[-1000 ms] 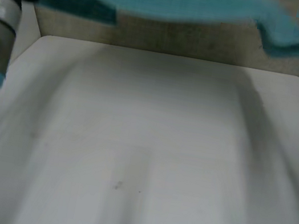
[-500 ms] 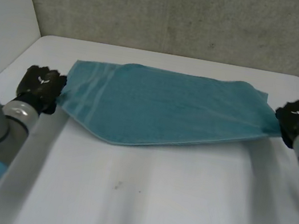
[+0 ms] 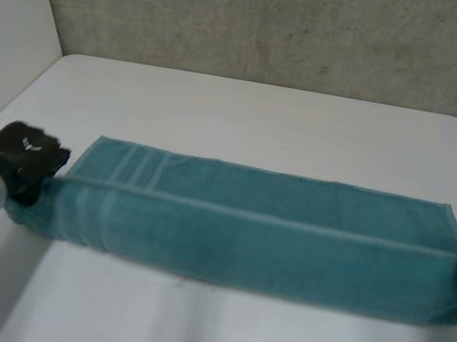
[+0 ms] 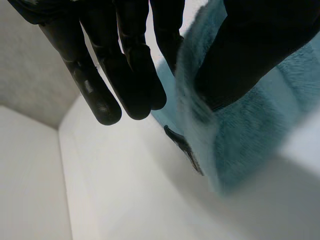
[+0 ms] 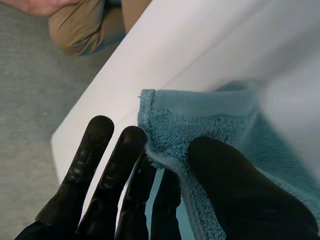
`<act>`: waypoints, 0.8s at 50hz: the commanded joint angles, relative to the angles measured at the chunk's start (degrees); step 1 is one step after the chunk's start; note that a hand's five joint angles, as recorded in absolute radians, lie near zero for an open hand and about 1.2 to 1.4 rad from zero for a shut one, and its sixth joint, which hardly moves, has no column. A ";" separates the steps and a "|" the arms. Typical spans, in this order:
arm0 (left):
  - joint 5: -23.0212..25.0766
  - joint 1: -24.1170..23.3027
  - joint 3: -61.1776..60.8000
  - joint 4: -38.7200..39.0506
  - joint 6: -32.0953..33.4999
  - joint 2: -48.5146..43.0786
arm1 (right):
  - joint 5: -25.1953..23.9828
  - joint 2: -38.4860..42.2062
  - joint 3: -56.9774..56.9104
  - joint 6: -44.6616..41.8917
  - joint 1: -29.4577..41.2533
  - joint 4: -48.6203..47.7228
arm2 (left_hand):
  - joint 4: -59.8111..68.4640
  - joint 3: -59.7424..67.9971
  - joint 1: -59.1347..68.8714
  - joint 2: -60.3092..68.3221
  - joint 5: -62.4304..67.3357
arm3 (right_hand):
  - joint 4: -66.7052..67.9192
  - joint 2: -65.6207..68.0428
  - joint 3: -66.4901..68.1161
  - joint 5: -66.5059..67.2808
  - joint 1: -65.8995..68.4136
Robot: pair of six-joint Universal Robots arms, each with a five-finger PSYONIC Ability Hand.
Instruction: Fold the laundry
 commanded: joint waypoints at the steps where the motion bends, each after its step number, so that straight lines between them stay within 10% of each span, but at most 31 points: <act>1: -0.31 -5.84 11.46 12.15 -0.50 -15.85 | 5.15 14.68 -9.80 5.98 4.52 -11.64 | 11.26 11.48 15.55 11.56 13.92 | 11.67 12.33 11.46 13.89 25.50; 22: -4.53 -9.70 41.43 21.81 -1.21 -42.57 | 11.84 36.41 -27.92 5.63 10.07 -33.45 | 11.26 11.48 15.55 11.56 13.92 | 11.67 12.33 11.46 13.89 25.50; 24: -4.35 -9.79 41.43 23.04 -1.21 -42.75 | 11.85 36.94 -28.19 5.99 10.34 -33.80 | 11.26 11.48 15.55 11.56 13.92 | -1.05 -0.39 -1.27 1.16 12.78; 26: -4.26 -10.14 41.35 24.18 -1.12 -42.84 | 12.28 37.38 -28.27 6.07 10.69 -34.07 | 11.26 11.48 15.55 11.56 13.92 | -50.16 -49.50 -50.37 -47.94 -36.33; 28: -4.17 -10.58 40.99 25.16 -1.12 -42.84 | 12.63 37.38 -28.27 6.25 10.69 -33.98 | 6.41 6.63 10.69 6.70 9.07 | -58.33 -57.67 -58.54 -56.11 -44.50; 30: -4.08 -11.63 39.77 26.21 -1.12 -42.66 | 12.90 37.38 -28.27 6.34 10.87 -33.98 | -45.16 -44.94 -40.88 -44.87 -42.51 | -58.33 -57.67 -58.54 -56.11 -44.50; 40: -4.26 -13.48 36.17 28.15 0.63 -39.77 | 12.64 32.37 -27.13 14.60 9.99 -33.80 | -58.52 -58.30 -54.24 -58.23 -55.86 | -58.33 -57.67 -58.54 -56.11 -44.50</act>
